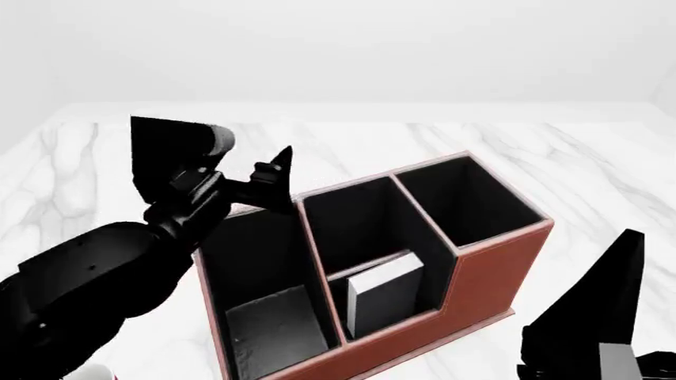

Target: Pick up the book and place it in the back compartment of the caddy.

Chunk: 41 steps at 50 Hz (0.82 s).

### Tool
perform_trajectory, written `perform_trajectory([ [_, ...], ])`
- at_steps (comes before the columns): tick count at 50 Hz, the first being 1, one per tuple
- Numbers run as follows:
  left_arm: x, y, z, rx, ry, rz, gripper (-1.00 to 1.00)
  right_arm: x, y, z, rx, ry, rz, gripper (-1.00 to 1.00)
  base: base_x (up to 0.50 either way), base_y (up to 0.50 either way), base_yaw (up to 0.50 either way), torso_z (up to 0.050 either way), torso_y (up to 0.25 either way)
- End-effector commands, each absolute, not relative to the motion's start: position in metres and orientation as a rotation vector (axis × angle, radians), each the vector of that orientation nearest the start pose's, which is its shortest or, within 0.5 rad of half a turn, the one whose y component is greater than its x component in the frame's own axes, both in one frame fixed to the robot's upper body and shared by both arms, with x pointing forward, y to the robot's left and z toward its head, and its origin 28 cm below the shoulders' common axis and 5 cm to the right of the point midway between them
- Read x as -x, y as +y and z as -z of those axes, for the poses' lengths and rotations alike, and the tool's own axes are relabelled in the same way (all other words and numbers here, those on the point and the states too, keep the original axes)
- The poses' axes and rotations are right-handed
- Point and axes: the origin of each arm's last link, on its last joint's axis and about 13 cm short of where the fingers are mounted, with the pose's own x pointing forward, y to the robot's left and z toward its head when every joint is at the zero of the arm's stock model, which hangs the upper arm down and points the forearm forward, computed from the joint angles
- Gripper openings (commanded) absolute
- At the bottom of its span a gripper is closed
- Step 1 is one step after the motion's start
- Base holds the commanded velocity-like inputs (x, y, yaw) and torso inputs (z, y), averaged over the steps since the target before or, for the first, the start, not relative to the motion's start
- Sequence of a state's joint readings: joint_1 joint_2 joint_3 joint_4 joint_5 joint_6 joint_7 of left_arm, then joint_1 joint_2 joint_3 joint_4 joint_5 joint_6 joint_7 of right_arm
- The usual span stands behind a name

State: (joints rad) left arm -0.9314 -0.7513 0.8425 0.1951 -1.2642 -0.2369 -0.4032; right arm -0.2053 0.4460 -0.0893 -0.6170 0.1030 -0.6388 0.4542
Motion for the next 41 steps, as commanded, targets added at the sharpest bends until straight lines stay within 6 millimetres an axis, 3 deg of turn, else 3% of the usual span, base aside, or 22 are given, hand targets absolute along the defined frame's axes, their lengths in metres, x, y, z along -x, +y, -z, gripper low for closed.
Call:
perform_trajectory([
  [1,-0.226,0.241,-0.201,0.099,-0.301,0.206,1.0,-0.146,-0.129,-0.146,-0.021,-0.969,0.056,1.0,0.0,0.0,0.0,0.0,0.0],
  [6,-0.204,0.253,-0.185,0.092,-0.375,0.116,1.0,-0.148,-0.126,-0.145,-0.007,-0.954,0.043,1.0,0.0,0.0,0.0,0.0,0.0],
  [19,-0.194,0.266,-0.169,0.057,-0.44,-0.04,1.0,-0.15,-0.125,-0.143,-0.002,-0.925,0.029,1.0,0.0,0.0,0.0,0.0,0.0],
  [28,-0.17,0.272,-0.151,-0.011,-0.5,-0.134,1.0,-0.15,-0.126,-0.143,0.005,-0.919,0.036,1.0,0.0,0.0,0.0,0.0,0.0],
  [33,-0.169,0.275,-0.152,0.028,-0.514,-0.156,1.0,-0.15,-0.126,-0.142,0.012,-0.915,0.034,1.0,0.0,0.0,0.0,0.0,0.0],
  [41,-0.163,0.271,-0.153,-0.011,-0.675,-0.242,1.0,-0.151,-0.127,-0.141,0.02,-0.907,0.04,1.0,0.0,0.0,0.0,0.0,0.0],
])
